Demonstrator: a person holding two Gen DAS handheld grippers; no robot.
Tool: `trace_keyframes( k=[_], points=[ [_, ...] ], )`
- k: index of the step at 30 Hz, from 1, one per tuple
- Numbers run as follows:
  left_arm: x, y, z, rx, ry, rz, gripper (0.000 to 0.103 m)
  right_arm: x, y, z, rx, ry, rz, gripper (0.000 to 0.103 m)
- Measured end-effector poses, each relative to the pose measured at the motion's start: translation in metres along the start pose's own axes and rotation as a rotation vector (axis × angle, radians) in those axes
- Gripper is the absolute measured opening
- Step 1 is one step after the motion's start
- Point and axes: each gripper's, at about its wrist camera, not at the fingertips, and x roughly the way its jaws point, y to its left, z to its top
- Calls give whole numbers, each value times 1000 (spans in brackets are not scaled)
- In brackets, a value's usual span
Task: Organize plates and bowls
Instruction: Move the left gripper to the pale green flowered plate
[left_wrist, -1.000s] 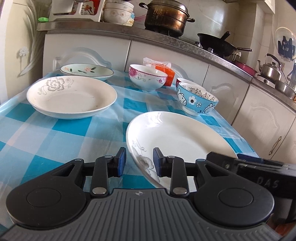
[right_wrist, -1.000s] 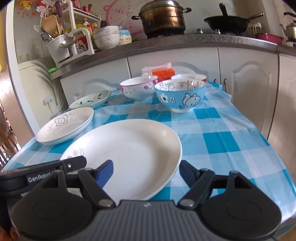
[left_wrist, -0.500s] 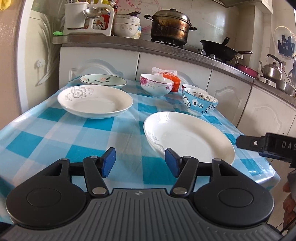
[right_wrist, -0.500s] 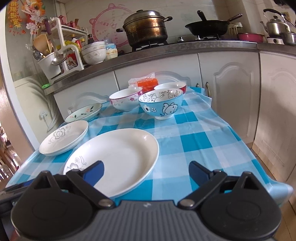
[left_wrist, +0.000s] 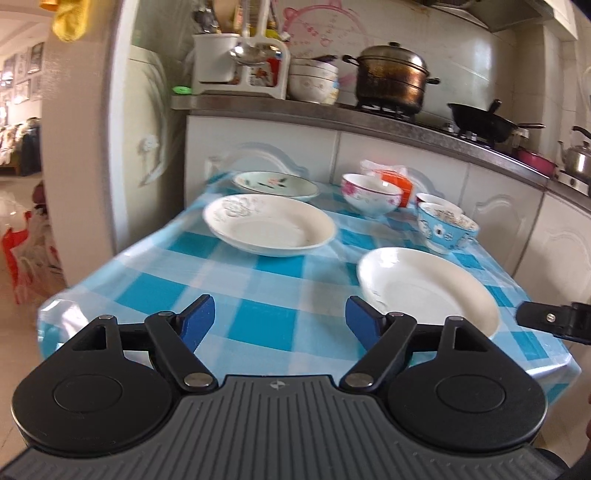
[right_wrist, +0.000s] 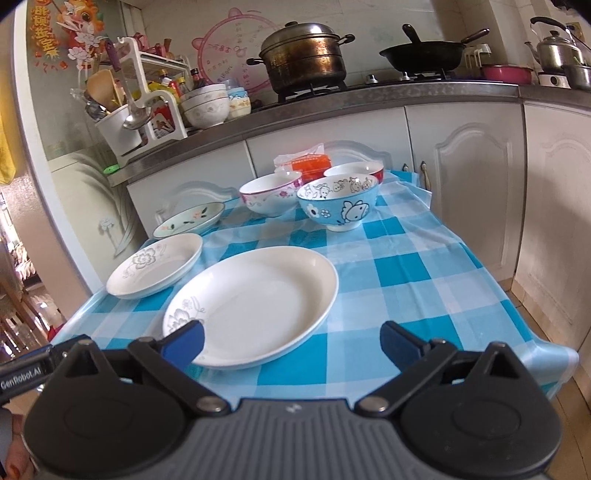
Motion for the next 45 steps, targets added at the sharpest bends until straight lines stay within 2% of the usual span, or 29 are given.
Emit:
trace_keyframes(
  k=[6,12,16,20,27,34,45],
  points=[
    [-1,26,13,-50,-4,114,98,-2,7,5,-9,15,52,101],
    [28,48,42,-120,-25,185,98,9,18,10,-27,44,84,102],
    [58,52,65,-179,-36,178,98,25,26,21,-21,58,81,102],
    [93,47,84,-191,-45,173,98,45,37,37,-15,62,100,102],
    [134,45,86,-201,-44,156,95,86,62,63,-21,53,132,102],
    [159,52,83,-192,-9,121,94,129,73,79,-8,72,134,102],
    [174,73,90,-255,19,105,94,186,88,99,15,124,161,102]
  ],
)
